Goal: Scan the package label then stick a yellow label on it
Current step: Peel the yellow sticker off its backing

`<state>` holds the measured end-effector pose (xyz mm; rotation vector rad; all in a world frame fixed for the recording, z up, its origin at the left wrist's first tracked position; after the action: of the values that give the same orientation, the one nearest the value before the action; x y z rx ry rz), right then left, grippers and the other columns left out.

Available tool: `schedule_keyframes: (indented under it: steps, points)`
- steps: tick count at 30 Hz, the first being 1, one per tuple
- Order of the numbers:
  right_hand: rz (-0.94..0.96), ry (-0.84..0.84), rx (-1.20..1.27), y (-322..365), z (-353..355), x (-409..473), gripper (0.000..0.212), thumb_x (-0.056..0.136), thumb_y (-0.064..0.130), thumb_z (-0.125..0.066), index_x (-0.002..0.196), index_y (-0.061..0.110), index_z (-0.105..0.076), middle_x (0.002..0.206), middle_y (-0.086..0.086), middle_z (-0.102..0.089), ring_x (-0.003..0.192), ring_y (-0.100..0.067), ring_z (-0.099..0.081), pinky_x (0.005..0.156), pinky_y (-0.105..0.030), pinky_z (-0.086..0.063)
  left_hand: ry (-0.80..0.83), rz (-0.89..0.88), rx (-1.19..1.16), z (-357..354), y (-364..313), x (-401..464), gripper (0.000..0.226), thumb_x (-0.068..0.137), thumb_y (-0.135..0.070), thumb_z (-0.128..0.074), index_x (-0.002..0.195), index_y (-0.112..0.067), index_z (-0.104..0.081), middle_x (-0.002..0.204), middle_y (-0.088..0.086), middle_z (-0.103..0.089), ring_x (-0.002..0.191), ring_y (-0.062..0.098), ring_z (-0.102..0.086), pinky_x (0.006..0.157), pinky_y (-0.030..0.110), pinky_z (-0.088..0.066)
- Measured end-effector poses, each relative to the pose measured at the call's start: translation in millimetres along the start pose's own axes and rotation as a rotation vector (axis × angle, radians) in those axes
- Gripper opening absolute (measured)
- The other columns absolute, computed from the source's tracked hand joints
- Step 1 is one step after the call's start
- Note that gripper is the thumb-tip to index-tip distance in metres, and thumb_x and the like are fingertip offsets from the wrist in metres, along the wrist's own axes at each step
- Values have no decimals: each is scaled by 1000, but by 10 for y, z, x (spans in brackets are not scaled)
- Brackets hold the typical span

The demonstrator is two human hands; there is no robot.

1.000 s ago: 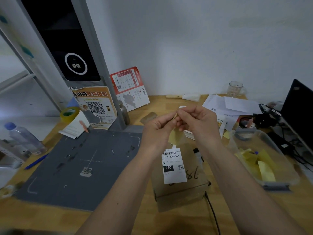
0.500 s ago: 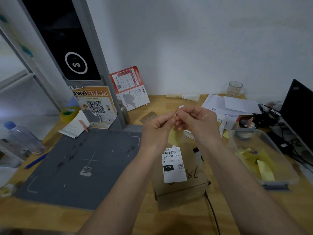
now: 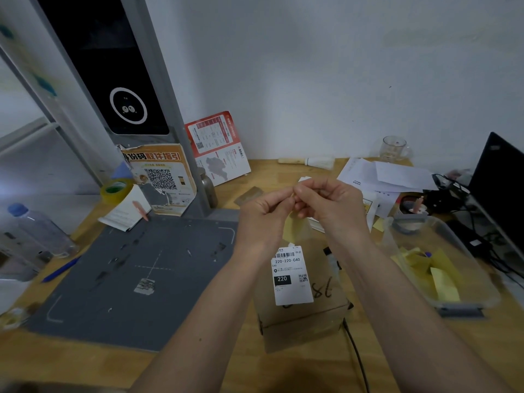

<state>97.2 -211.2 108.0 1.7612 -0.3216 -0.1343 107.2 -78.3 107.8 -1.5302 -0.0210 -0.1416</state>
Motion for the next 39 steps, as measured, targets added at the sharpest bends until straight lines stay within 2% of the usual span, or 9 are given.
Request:
schedule_keyframes:
  steps: [5, 10, 15, 23, 27, 31, 35, 37, 39]
  points:
    - [-8, 16, 11, -8, -15, 0, 10, 84, -2, -64, 80, 6, -70, 68, -12, -66, 58, -16, -62, 54, -22, -51, -4, 3, 0, 16, -7, -10, 22, 91, -7, -60, 109, -14, -71, 85, -23, -66, 77, -22, -60, 70, -2, -43]
    - [-18, 9, 38, -22, -13, -16, 4, 84, 0, -66, 83, 2, -69, 69, -12, -66, 57, -16, -61, 53, -22, -51, 6, 11, 2, 14, -18, -27, 22, 91, -7, -60, 96, -25, -72, 76, -29, -67, 80, -19, -62, 72, -1, -44]
    - [-24, 14, 10, -17, -16, -28, 8, 84, -2, -65, 81, 3, -69, 68, -12, -66, 57, -15, -61, 54, -21, -51, -3, 13, 6, 17, -12, -33, 22, 91, -6, -60, 109, -15, -71, 78, -29, -64, 77, -23, -60, 72, -3, -43]
    - [-42, -1, 14, -21, 16, -41, 4, 84, -1, -65, 86, -1, -69, 69, -12, -66, 58, -16, -61, 54, -22, -51, 2, 13, -10, -15, -2, -34, 25, 91, -4, -60, 114, -8, -68, 82, -24, -62, 72, -26, -57, 67, -4, -41]
    - [-35, -20, 40, -3, 47, -56, 6, 84, -4, -63, 85, 0, -67, 68, -12, -65, 57, -16, -61, 53, -23, -51, 8, 20, -12, -37, 16, -27, 25, 91, -4, -60, 113, -8, -68, 86, -19, -65, 74, -25, -58, 69, -4, -41]
    - [85, -44, -74, 90, 65, -79, 10, 82, -3, -67, 87, 5, -70, 67, -10, -66, 57, -15, -60, 54, -23, -52, -14, 66, -50, -31, 45, -2, 25, 90, -7, -61, 113, -11, -69, 86, -18, -66, 72, -23, -58, 69, -4, -43]
    - [264, -116, -345, 142, 67, -99, 24, 82, 3, -69, 85, 27, -72, 77, 5, -69, 67, -5, -61, 67, -19, -51, -43, 126, -99, -38, 97, 19, 26, 90, -9, -63, 115, -13, -68, 86, -22, -63, 75, -20, -55, 68, -5, -43]
    - [403, -163, -484, 225, 52, -151, 18, 81, 6, -71, 88, 22, -74, 78, 11, -64, 70, 0, -59, 67, -10, -45, -50, 133, -114, -48, 95, 8, 27, 90, -8, -62, 116, -12, -67, 89, -18, -64, 75, -19, -56, 67, -5, -43]
    - [512, -186, -553, 291, 34, -201, 13, 80, 7, -72, 88, 16, -75, 76, 8, -62, 71, -3, -58, 65, -10, -44, -55, 128, -117, -50, 81, 6, 26, 90, -7, -61, 115, -11, -68, 93, -15, -65, 72, -21, -58, 68, -5, -43]
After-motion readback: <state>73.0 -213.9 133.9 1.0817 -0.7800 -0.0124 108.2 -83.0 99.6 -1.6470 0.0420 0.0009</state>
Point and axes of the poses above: each hand's wrist, its own x-axis towards the middle knuckle, its own z-axis out of the back of the hand, y = z × x, the point moved 9 cm from there along x, towards the middle knuckle
